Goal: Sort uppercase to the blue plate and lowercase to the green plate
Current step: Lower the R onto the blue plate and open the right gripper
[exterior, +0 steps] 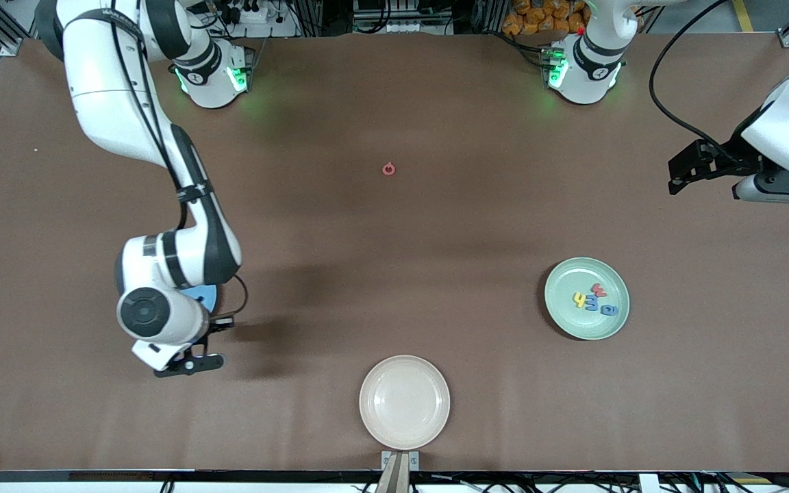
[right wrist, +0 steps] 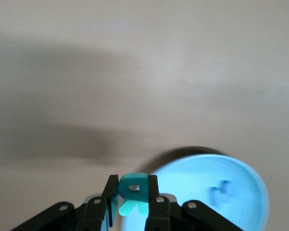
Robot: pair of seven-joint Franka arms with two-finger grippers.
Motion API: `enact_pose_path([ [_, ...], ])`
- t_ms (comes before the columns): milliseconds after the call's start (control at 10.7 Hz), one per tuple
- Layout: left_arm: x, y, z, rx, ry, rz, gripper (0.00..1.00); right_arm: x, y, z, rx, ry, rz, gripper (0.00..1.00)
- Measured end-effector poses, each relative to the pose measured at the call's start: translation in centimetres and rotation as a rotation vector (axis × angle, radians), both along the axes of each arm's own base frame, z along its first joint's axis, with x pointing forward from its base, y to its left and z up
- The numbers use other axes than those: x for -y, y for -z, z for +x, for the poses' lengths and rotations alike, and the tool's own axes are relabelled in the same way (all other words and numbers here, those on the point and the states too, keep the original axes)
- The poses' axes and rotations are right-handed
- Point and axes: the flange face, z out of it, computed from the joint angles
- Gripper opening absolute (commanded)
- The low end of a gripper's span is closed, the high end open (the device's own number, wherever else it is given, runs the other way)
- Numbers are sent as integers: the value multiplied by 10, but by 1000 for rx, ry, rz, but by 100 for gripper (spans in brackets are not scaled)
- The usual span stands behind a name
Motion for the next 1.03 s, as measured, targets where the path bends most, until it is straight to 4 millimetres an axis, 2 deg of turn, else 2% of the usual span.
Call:
enact_pose_path([
  [94,1,1,0,-2,1,0,100,24,-2,-2,-29,-27,4,0],
  [188,2,0,-1,1,3,0,100,39,-1,-8,-53,-37,9,0],
  [375,6,-6,-4,11,10,-5,100,56,9,-29,-88,-46,19,99],
  [563,7,-10,-7,17,10,-20,100,60,21,-48,-103,-60,35,100],
  [657,8,-10,-7,15,9,-33,100,52,21,-56,-110,-61,61,100],
  [845,8,-9,-7,11,7,-36,100,14,4,-74,-110,-85,117,100],
  [1032,6,-9,-7,9,4,-35,100,-40,-11,-94,-103,-58,140,100],
])
